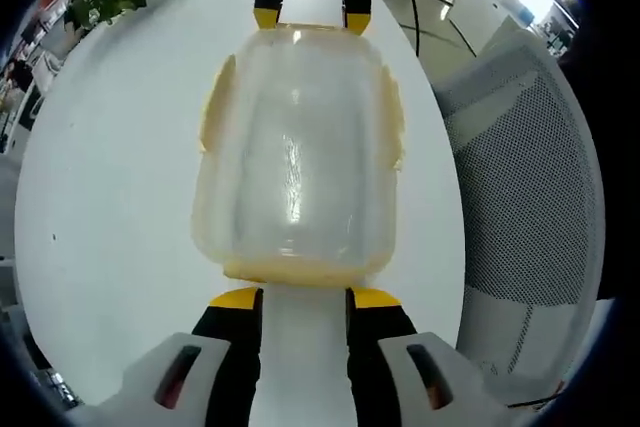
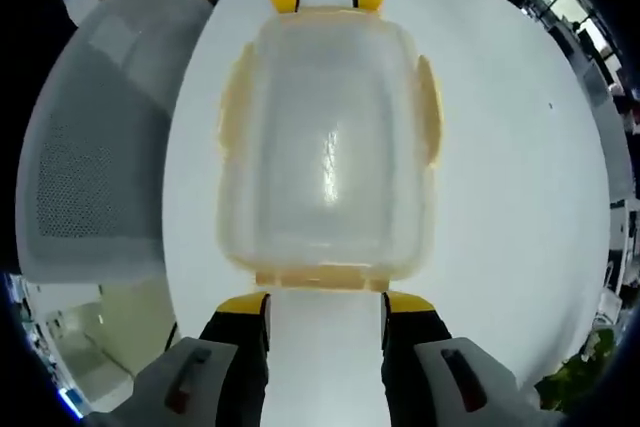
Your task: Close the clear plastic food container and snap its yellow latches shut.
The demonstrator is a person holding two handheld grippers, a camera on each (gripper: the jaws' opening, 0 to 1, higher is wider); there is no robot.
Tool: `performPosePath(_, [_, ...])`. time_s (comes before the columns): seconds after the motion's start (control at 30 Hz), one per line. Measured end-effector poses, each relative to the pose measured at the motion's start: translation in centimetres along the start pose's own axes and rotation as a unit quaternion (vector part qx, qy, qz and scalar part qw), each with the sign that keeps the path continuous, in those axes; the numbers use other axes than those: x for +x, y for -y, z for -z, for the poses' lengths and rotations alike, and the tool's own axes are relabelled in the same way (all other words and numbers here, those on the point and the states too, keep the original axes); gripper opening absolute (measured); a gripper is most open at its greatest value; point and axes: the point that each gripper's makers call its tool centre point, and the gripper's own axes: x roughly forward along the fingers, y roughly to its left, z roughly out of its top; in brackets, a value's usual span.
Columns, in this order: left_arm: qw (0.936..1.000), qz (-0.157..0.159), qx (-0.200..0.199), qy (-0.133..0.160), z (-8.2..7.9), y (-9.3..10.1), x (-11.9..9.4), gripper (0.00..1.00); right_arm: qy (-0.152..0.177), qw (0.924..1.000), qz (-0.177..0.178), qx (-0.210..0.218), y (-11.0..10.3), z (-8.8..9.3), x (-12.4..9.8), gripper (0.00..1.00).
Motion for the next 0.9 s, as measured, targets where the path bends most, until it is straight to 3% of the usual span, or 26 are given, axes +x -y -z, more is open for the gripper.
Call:
performPosePath(0.13, [0.9998,-0.003,-0.016,0.007,0.1,-0.3,-0.4,0.32,0.013,0.9995,-0.003,0.03,0.0,0.0,-0.5,0.44])
performPosePath(0.2, [0.9993,-0.002,-0.037,0.001,0.6,-0.3,-0.7,0.34,0.034,0.9956,-0.007,0.087,0.0,-0.1,-1.2,0.47])
performPosePath(0.27, [0.9969,0.011,-0.077,0.012,0.9,0.0,-1.3,0.37,0.087,0.9859,-0.013,0.142,0.0,-0.9,-2.1,0.5])
performPosePath(0.37, [0.9851,0.022,-0.161,0.056,0.4,-0.2,-2.6,0.4,0.128,0.9654,-0.013,0.227,0.6,-1.1,-3.5,0.49])
performPosePath(0.43, [0.9767,0.023,-0.2,0.074,0.2,-0.5,-3.3,0.4,0.166,0.9436,-0.031,0.285,0.5,-1.7,-4.4,0.46])
performPosePath(0.47, [0.9682,0.031,-0.232,0.088,0.0,-0.5,-3.7,0.4,0.181,0.9305,-0.034,0.316,0.7,-1.7,-4.7,0.46])
performPosePath(0.53, [0.9521,0.049,-0.285,0.098,0.0,-0.4,-3.9,0.41,0.187,0.9111,-0.049,0.364,0.5,-1.5,-4.7,0.45])
performPosePath(0.6, [0.9317,0.081,-0.333,0.12,-0.6,0.2,-4.2,0.44,0.182,0.8974,-0.054,0.398,0.5,-1.0,-4.3,0.42])
performPosePath(0.63, [0.918,0.09,-0.365,0.125,-0.7,0.3,-4.1,0.44,0.183,0.8917,-0.058,0.41,0.5,-0.9,-4.2,0.4])
performPosePath(0.67, [0.9005,0.09,-0.406,0.126,-0.5,0.1,-3.9,0.44,0.197,0.8771,-0.063,0.434,0.7,-1.2,-4.1,0.38])
performPosePath(0.73, [0.8808,0.083,-0.447,0.131,-0.3,-0.3,-3.5,0.44,0.218,0.8573,-0.069,0.461,0.8,-1.8,-4.4,0.39])
performPosePath(0.77, [0.8713,0.084,-0.465,0.132,-0.2,-0.3,-3.4,0.44,0.233,0.84,-0.083,0.483,0.7,-2.3,-4.6,0.4])
performPosePath(0.8, [0.8605,0.087,-0.483,0.136,-0.2,-0.3,-3.3,0.44,0.234,0.8289,-0.089,0.5,0.8,-2.3,-4.4,0.4])
performPosePath(0.83, [0.8417,0.091,-0.511,0.149,-0.5,-0.5,-3.1,0.45,0.24,0.8224,-0.089,0.508,0.9,-2.5,-4.4,0.39])
performPosePath(0.9, [0.8138,0.099,-0.549,0.164,-0.9,-0.6,-3.0,0.45,0.238,0.8197,-0.078,0.515,1.1,-2.3,-4.1,0.39])
